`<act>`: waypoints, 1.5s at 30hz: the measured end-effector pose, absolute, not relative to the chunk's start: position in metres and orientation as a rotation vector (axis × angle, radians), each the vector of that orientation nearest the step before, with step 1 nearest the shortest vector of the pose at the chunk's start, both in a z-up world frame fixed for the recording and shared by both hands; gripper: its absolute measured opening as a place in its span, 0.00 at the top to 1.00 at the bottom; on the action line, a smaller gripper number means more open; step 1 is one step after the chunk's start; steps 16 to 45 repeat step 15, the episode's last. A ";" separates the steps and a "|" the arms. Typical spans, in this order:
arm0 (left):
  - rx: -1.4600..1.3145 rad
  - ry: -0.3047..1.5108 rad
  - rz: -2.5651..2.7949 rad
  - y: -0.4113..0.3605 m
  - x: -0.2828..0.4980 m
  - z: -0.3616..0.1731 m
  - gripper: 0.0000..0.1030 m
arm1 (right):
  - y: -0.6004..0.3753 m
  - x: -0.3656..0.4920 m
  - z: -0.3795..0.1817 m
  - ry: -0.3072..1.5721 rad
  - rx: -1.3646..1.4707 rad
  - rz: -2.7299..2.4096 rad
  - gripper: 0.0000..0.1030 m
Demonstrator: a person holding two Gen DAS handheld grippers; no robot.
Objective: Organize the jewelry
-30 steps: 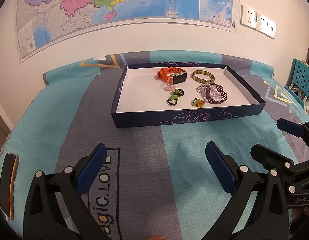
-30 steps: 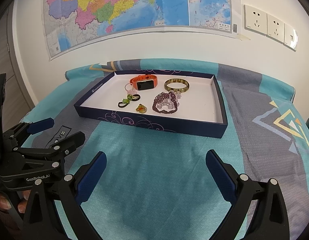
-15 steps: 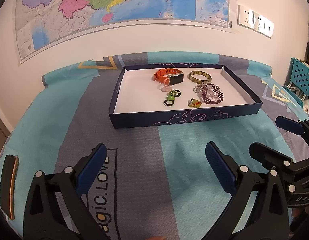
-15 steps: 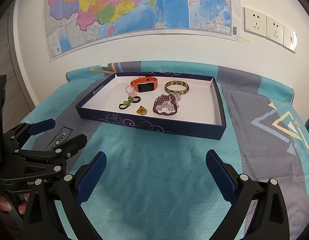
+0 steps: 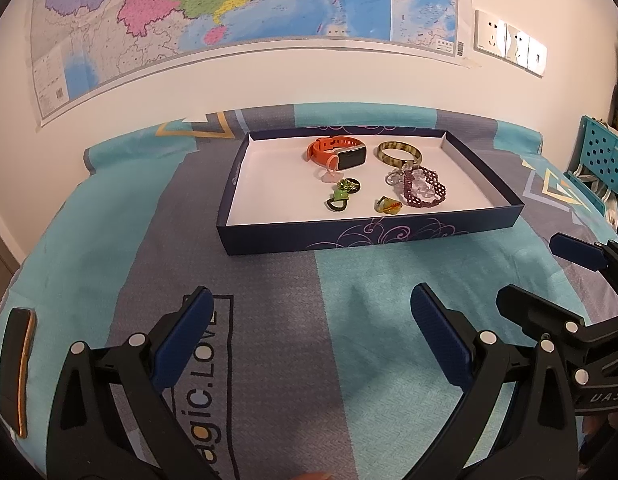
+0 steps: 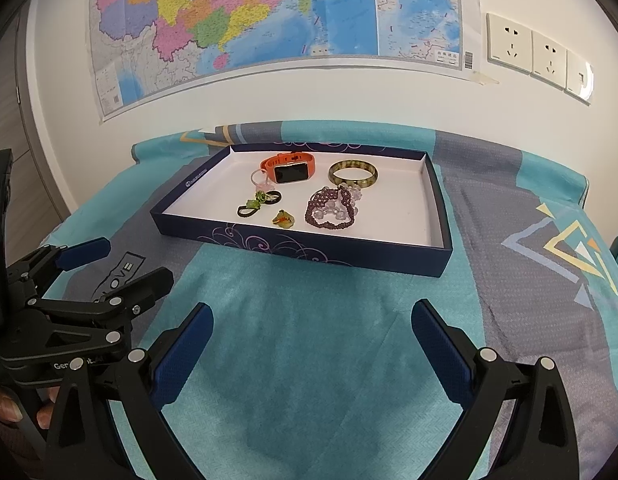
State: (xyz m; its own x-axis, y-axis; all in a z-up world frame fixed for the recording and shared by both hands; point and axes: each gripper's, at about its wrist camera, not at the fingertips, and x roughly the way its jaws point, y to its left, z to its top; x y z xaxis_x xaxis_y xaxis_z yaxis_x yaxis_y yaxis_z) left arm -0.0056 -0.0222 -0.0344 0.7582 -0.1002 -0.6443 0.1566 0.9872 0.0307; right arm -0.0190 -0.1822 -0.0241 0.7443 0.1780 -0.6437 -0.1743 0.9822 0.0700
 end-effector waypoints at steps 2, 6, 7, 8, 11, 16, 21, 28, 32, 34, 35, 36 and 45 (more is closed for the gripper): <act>0.085 0.695 -0.142 -0.023 -0.006 -0.035 0.05 | -0.183 -0.019 -0.024 0.707 0.008 0.193 0.07; 0.096 0.681 -0.151 -0.025 -0.009 -0.035 0.06 | -0.183 -0.019 -0.024 0.704 0.010 0.197 0.07; 0.096 0.681 -0.154 -0.025 -0.009 -0.035 0.06 | -0.183 -0.019 -0.024 0.705 0.010 0.197 0.07; 0.093 0.684 -0.157 -0.025 -0.008 -0.035 0.06 | -0.183 -0.019 -0.024 0.706 0.007 0.194 0.07; 0.075 0.717 -0.153 -0.022 -0.004 -0.038 0.06 | -0.187 -0.017 -0.023 0.723 -0.010 0.215 0.07; 0.063 0.731 -0.155 -0.011 0.001 -0.038 0.06 | -0.217 -0.011 -0.024 0.769 -0.028 0.182 0.07; 0.063 0.731 -0.155 -0.011 0.001 -0.038 0.06 | -0.217 -0.011 -0.024 0.769 -0.028 0.182 0.07; 0.063 0.731 -0.155 -0.011 0.001 -0.038 0.06 | -0.217 -0.011 -0.024 0.769 -0.028 0.182 0.07; 0.063 0.731 -0.155 -0.011 0.001 -0.038 0.06 | -0.217 -0.011 -0.024 0.769 -0.028 0.182 0.07; 0.063 0.731 -0.155 -0.011 0.001 -0.038 0.06 | -0.217 -0.011 -0.024 0.769 -0.028 0.182 0.07; 0.063 0.731 -0.155 -0.011 0.001 -0.038 0.06 | -0.217 -0.011 -0.024 0.769 -0.028 0.182 0.07; 0.063 0.731 -0.155 -0.011 0.001 -0.038 0.06 | -0.217 -0.011 -0.024 0.769 -0.028 0.182 0.07; 0.063 0.731 -0.155 -0.011 0.001 -0.038 0.06 | -0.217 -0.011 -0.024 0.769 -0.028 0.182 0.07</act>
